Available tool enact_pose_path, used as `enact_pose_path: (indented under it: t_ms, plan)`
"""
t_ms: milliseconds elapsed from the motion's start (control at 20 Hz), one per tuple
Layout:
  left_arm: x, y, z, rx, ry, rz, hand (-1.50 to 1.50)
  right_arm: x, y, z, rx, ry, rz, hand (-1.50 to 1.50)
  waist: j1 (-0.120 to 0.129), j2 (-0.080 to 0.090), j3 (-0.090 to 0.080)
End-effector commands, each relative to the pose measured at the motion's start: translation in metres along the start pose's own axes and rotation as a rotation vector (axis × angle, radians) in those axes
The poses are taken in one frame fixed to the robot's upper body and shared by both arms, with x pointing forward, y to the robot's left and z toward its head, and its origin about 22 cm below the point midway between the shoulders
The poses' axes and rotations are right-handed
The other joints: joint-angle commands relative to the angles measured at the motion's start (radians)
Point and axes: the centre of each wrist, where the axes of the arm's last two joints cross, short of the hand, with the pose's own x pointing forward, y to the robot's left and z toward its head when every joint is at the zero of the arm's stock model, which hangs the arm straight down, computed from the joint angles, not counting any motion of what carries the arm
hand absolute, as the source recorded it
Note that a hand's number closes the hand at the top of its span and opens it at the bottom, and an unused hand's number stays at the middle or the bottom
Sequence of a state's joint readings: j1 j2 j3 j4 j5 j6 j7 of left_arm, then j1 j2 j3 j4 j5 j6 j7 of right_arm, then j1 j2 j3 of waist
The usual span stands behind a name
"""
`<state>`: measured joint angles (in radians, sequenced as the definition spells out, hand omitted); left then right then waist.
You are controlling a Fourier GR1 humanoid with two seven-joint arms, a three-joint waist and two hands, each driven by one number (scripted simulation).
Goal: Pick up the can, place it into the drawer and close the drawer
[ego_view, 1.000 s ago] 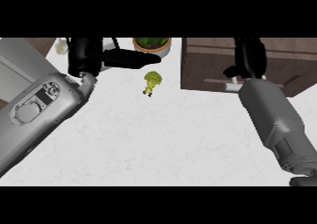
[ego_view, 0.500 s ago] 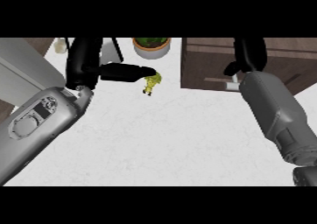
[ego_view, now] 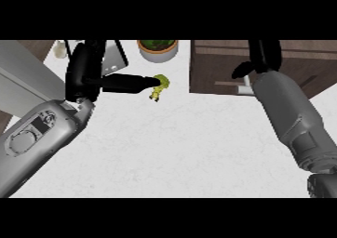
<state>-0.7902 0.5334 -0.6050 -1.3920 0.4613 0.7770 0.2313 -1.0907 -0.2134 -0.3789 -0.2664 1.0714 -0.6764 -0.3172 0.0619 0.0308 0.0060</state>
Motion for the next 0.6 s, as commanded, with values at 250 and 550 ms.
enact_pose_path:
  t_ms: [250,550]
  plan:
    - [-0.008,0.020,0.004,0.018,0.020,-0.005,-1.50,0.053,-0.008,-0.028,-0.119,0.078,-0.500,-1.50,0.007,-0.015,-0.002]
    - [-0.021,0.032,0.012,0.038,0.018,-0.004,-1.50,0.045,-0.015,-0.032,-0.106,0.104,-0.651,-1.50,-0.020,-0.020,-0.005]
